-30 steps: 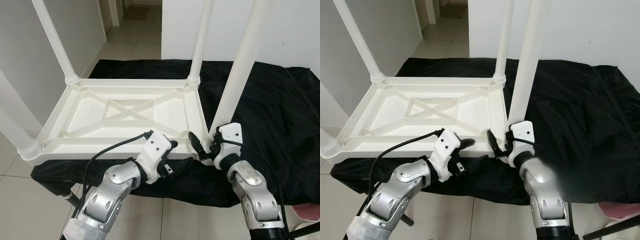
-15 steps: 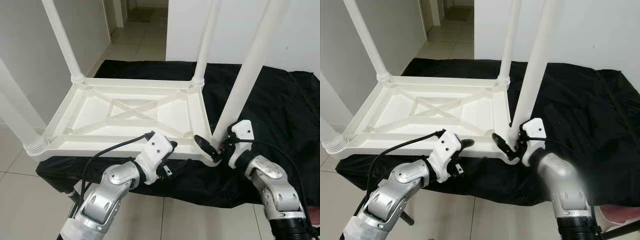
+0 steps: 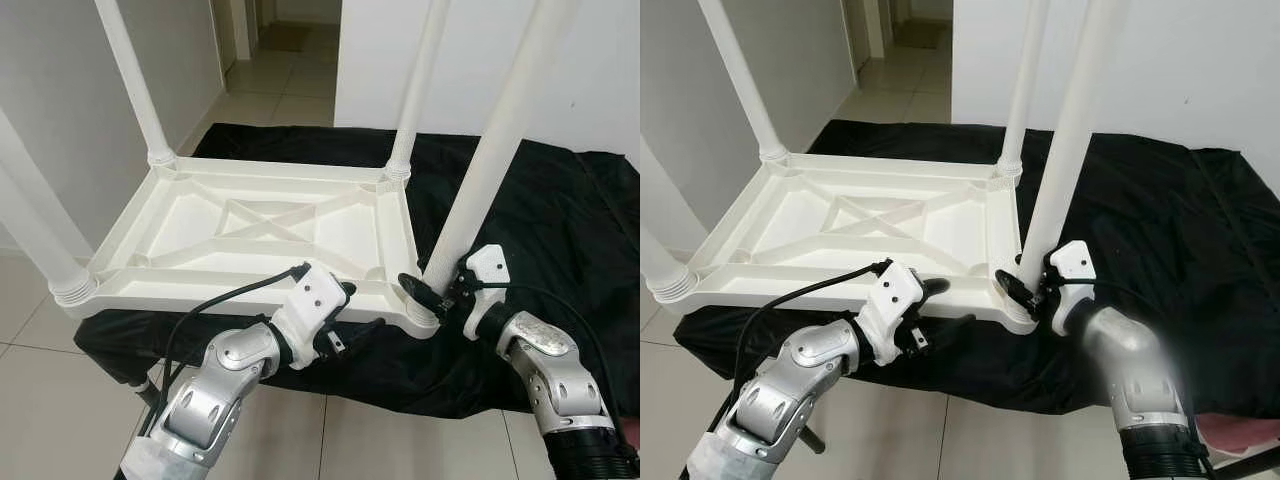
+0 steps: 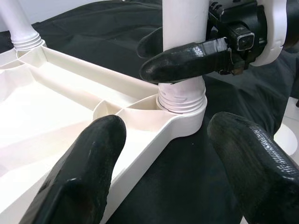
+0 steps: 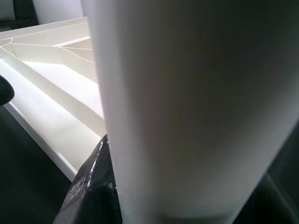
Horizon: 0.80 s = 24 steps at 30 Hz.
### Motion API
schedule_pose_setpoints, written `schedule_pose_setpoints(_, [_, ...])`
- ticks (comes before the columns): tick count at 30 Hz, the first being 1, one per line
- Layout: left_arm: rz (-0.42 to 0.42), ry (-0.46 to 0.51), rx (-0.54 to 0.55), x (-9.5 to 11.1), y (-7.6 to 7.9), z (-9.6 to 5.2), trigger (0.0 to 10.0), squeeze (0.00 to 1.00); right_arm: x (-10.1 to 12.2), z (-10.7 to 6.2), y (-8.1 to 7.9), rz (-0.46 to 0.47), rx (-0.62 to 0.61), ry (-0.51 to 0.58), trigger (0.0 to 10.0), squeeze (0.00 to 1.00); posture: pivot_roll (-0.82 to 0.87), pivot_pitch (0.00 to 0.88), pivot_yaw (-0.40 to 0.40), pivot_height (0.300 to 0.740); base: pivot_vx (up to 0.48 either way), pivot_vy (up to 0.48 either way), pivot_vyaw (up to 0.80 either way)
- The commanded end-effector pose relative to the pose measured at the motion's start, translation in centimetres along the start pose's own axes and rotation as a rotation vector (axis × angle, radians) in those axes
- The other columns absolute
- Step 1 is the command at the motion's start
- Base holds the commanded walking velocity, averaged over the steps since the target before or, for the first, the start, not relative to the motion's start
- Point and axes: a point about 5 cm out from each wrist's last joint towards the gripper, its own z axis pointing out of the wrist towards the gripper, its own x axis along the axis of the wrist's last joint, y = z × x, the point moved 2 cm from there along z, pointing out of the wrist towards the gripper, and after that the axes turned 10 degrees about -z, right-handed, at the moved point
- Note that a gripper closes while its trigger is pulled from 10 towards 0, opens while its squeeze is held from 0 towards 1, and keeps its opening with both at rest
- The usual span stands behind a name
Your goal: Building children table
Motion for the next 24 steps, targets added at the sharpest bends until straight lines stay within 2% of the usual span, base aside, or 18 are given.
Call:
schedule_pose_setpoints(1, [0.019, 0.009, 0.043, 0.3, -0.6, 0.0, 10.0, 0.0, -1.2, 0.3, -0.5, 0.031, -0.012, -0.047, 10.0, 0.0, 0.0, 0.0, 0.011, 0.74, 0.0, 0.0, 0.0])
schedule_pose_setpoints(5, [0.019, 0.01, 0.044, 0.3, -0.6, 0.0, 10.0, 0.0, -1.1, 0.5, -0.6, 0.047, -0.042, -0.041, 10.0, 0.0, -0.01, 0.0, 0.012, 0.74, 0.0, 0.0, 0.0])
schedule_pose_setpoints(8, [0.021, 0.007, 0.069, 0.0, -0.7, 0.1, 10.0, 0.0, -0.6, 0.8, -1.6, 0.093, -0.101, -0.009, 10.0, 0.0, -0.01, 0.0, 0.008, 0.74, 0.0, 0.0, 0.0])
schedule_pose_setpoints(12, [0.005, 0.011, 0.111, -0.1, -1.2, 0.2, 10.0, 0.0, -0.5, 0.9, -1.8, 0.093, -0.155, -0.003, 10.0, 0.0, -0.01, 0.0, 0.005, 0.74, 0.0, 0.0, 0.0])
schedule_pose_setpoints(14, [0.012, -0.007, 0.15, -0.6, -1.8, 0.1, 10.0, 0.0, -0.6, 1.0, -1.8, 0.084, -0.269, -0.02, 10.0, 0.0, -0.01, 0.007, 0.008, 0.74, 0.0, 0.0, 0.0])
schedule_pose_setpoints(15, [0.012, -0.007, 0.15, -0.6, -1.8, 0.1, 10.0, 0.0, -0.6, 1.0, -1.8, 0.084, -0.269, -0.02, 10.0, 0.0, -0.01, 0.007, 0.008, 0.74, 0.0, 0.0, 0.0])
schedule_pose_setpoints(17, [0.011, -0.021, 0.158, -0.7, -2.1, -0.1, 10.0, 0.0, -0.4, 1.0, -2.0, 0.092, -0.418, -0.034, 10.0, 0.0, -0.01, 0.017, 0.016, 0.74, 0.0, 0.0, 0.0])
schedule_pose_setpoints(20, [0.011, -0.023, 0.16, -0.6, -2.2, -0.2, 10.0, 0.0, -0.4, 1.0, -2.0, 0.112, -0.479, -0.039, 10.0, 0.0, -0.01, 0.017, 0.016, 0.74, 0.0, 0.0, 0.0])
schedule_pose_setpoints(22, [0.009, -0.029, 0.164, -0.7, -2.5, -0.4, 10.0, 0.0, -0.5, 0.9, -2.3, 0.153, -0.612, -0.071, 10.0, 0.0, -0.01, 0.025, 0.021, 0.74, 0.0, 0.0, 0.0])
schedule_pose_setpoints(24, [0.008, -0.031, 0.165, -0.7, -2.5, -0.4, 10.0, 0.0, -0.6, 0.9, -2.5, 0.157, -0.66, -0.088, 10.0, 0.0, -0.01, 0.025, 0.021, 0.74, 0.0, 0.0, 0.0])
